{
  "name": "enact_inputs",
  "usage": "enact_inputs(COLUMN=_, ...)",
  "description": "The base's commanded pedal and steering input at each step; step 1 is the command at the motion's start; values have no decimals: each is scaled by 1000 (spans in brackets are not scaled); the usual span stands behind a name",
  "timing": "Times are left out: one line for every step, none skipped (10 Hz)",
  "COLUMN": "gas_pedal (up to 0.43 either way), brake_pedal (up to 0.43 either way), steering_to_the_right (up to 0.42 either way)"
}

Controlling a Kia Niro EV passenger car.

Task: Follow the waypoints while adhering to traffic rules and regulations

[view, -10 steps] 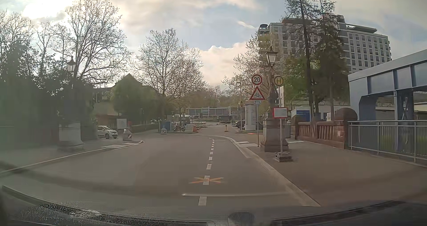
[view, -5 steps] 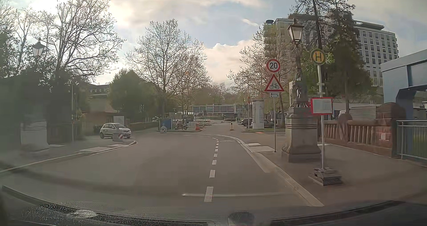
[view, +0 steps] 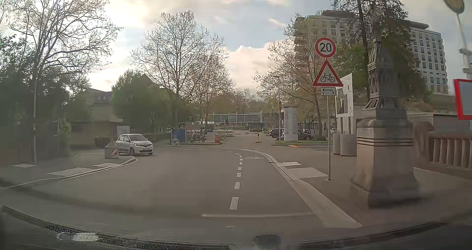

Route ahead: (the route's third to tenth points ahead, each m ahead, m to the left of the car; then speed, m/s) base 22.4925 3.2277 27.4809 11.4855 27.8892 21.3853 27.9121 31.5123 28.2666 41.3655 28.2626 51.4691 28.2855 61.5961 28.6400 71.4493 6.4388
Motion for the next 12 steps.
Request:
enact_inputs(gas_pedal=0, brake_pedal=0, steering_to_the_right=-2)
enact_inputs(gas_pedal=0, brake_pedal=0, steering_to_the_right=0)
enact_inputs(gas_pedal=0, brake_pedal=0, steering_to_the_right=0)
enact_inputs(gas_pedal=0, brake_pedal=0, steering_to_the_right=0)
enact_inputs(gas_pedal=0, brake_pedal=0, steering_to_the_right=0)
enact_inputs(gas_pedal=0, brake_pedal=0, steering_to_the_right=0)
enact_inputs(gas_pedal=0, brake_pedal=0, steering_to_the_right=2)
enact_inputs(gas_pedal=0, brake_pedal=0, steering_to_the_right=4)
enact_inputs(gas_pedal=0, brake_pedal=0, steering_to_the_right=4)
enact_inputs(gas_pedal=0, brake_pedal=0, steering_to_the_right=4)
enact_inputs(gas_pedal=0, brake_pedal=0, steering_to_the_right=4)
enact_inputs(gas_pedal=0, brake_pedal=0, steering_to_the_right=5)
